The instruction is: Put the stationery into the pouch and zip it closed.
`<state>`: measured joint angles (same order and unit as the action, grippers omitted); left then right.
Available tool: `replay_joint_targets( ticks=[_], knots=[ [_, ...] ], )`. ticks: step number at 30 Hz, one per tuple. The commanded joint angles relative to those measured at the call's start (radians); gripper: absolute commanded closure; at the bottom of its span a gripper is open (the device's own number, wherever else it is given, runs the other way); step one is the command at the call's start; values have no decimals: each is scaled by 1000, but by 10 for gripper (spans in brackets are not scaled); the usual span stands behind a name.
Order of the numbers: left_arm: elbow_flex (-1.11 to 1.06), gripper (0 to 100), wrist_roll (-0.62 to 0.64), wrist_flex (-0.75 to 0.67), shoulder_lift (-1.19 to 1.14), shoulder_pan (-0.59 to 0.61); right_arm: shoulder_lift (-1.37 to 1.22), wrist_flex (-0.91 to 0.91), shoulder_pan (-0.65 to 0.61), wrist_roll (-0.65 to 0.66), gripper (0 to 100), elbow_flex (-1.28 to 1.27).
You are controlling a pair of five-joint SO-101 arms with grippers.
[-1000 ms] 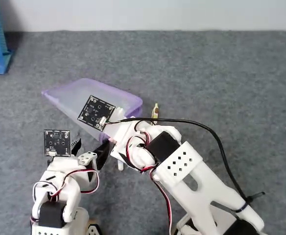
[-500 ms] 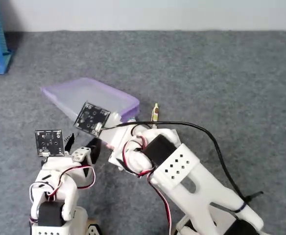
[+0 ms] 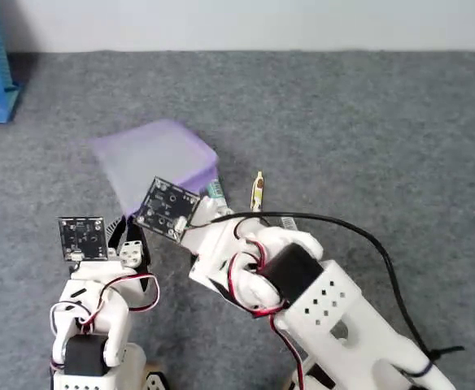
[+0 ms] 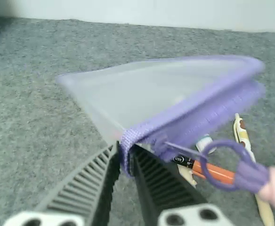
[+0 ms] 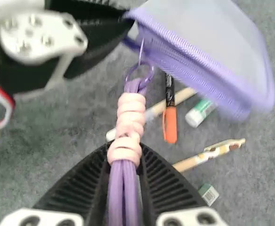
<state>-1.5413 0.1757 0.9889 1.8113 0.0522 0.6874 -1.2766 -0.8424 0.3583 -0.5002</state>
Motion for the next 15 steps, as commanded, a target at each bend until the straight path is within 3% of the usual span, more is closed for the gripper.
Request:
replay_joint_targets(
  ticks=[1, 15],
  knots=[
    [10, 988, -9, -18, 12, 20, 74, -12, 39, 3, 990, -9],
    [15, 988, -9, -18, 12, 129, 156, -18, 378, 75, 990, -52]
  ],
)
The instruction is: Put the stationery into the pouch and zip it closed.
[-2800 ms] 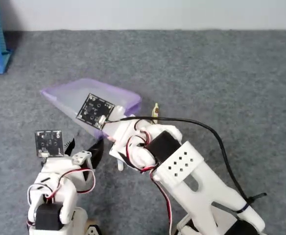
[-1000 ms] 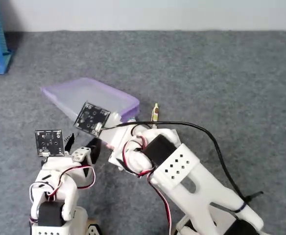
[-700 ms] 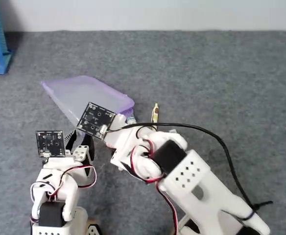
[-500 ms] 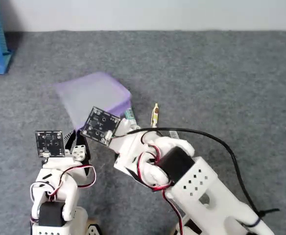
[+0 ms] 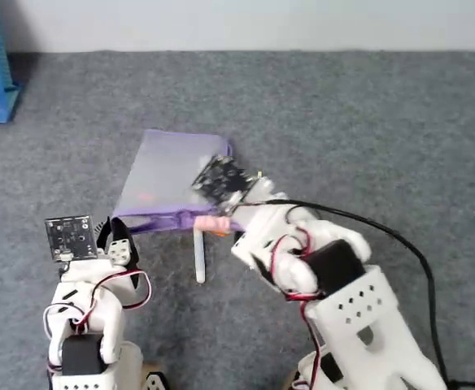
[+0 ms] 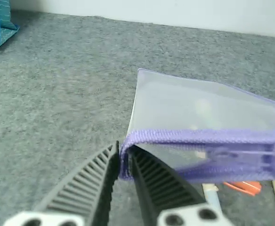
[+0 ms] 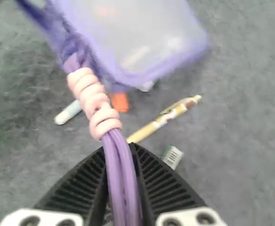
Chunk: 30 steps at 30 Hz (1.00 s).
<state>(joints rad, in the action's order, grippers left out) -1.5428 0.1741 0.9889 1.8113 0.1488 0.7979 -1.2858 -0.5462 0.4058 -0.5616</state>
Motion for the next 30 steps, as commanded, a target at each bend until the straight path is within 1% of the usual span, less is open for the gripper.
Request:
replay_joint_targets(
  ticks=[1, 5, 11, 13, 16, 18, 20, 23, 26, 28, 30],
  knots=[
    [16, 988, -8, -18, 12, 32, 51, -10, 101, 37, 990, 9],
    [16, 988, -8, -18, 12, 32, 59, -10, 170, 57, 990, 8],
    [16, 988, -8, -18, 12, 32, 59, -1, 331, 109, 990, 9],
    [16, 988, -8, -18, 12, 32, 59, -1, 346, 112, 990, 9],
    [16, 987, -9, -21, 12, 26, 59, -1, 334, 109, 990, 9],
    [16, 979, -44, -26, 12, 23, 59, -5, 311, 107, 990, 9],
    [13, 931, -64, -46, 12, 25, 61, -8, 291, 104, 990, 9],
    [4, 818, -60, -46, 12, 26, 64, -10, 288, 103, 990, 18],
    [-22, 731, -11, -74, 12, 26, 111, -31, 283, 91, 990, 34],
    [-38, 709, 3, -100, 12, 26, 165, -67, 269, 87, 990, 60],
    [-45, 709, 3, -118, 12, 25, 225, -116, 232, 87, 990, 86]
  ],
)
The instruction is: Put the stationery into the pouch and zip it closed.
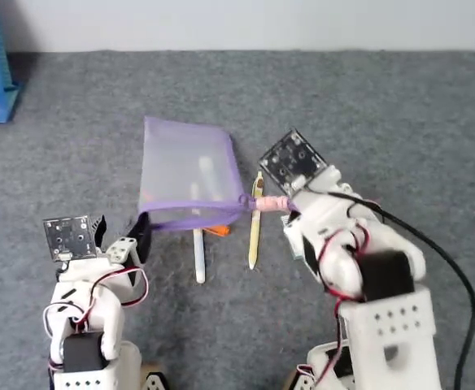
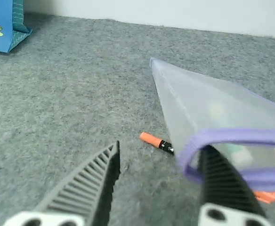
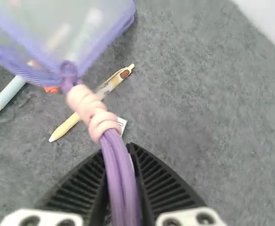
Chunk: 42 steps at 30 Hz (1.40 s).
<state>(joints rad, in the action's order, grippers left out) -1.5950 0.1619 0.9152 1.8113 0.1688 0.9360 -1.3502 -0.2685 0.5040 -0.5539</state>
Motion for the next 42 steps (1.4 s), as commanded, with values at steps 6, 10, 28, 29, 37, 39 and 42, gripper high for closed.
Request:
replay_joint_targets(
  ticks=[6, 10, 28, 29, 37, 39, 42],
  knots=[
    [1, 709, 12, -41, 12, -69, 197, -166, -185, -31, 990, 147],
    [-19, 709, -34, -49, 12, -130, 228, -217, -219, -31, 990, 180],
    [209, 990, -104, 155, 12, -34, 259, -236, -170, -29, 957, 189],
    [237, 990, -92, 180, 12, -26, 259, -240, -142, -32, 918, 190],
    [421, 990, -32, 301, 12, 84, 248, -249, 2, -138, 712, 187],
    [473, 990, -31, 338, 12, 129, 248, -249, 7, -138, 736, 187],
    [549, 990, -37, 393, 12, 183, 243, -266, 7, -141, 747, 187]
  ],
)
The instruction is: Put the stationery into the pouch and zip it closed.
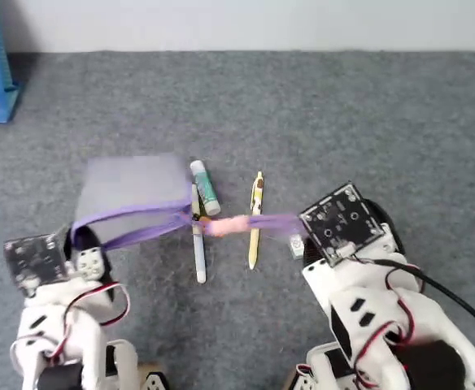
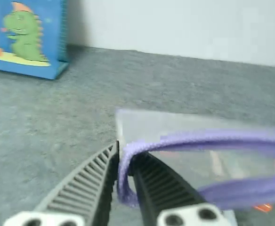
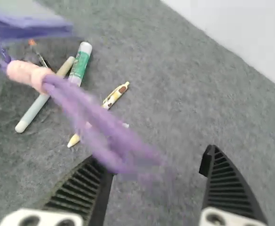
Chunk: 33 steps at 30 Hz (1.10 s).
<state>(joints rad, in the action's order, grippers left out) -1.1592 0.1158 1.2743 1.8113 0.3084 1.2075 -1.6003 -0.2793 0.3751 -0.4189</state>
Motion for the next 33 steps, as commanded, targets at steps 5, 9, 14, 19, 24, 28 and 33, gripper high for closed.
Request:
replay_joint_targets(
  ticks=[5, 9, 14, 19, 24, 28, 33],
  knots=[
    [203, 990, -64, 91, 12, 86, -140, -36, 53, -14, 747, 52],
    [222, 990, -89, 103, 12, 97, -302, -28, 99, -14, 747, 52],
    [217, 990, -94, 115, 12, 97, -518, 48, 113, -15, 747, 52],
    [194, 990, -94, 115, 12, 92, -739, 173, 108, -15, 747, 52],
    [153, 990, -94, 110, 12, 91, -978, 323, 107, -15, 749, 52],
    [148, 990, -94, 110, 12, 89, -1139, 441, 94, -15, 749, 52],
    [147, 990, -94, 110, 12, 72, -1297, 535, 24, -15, 750, 52]
  ],
)
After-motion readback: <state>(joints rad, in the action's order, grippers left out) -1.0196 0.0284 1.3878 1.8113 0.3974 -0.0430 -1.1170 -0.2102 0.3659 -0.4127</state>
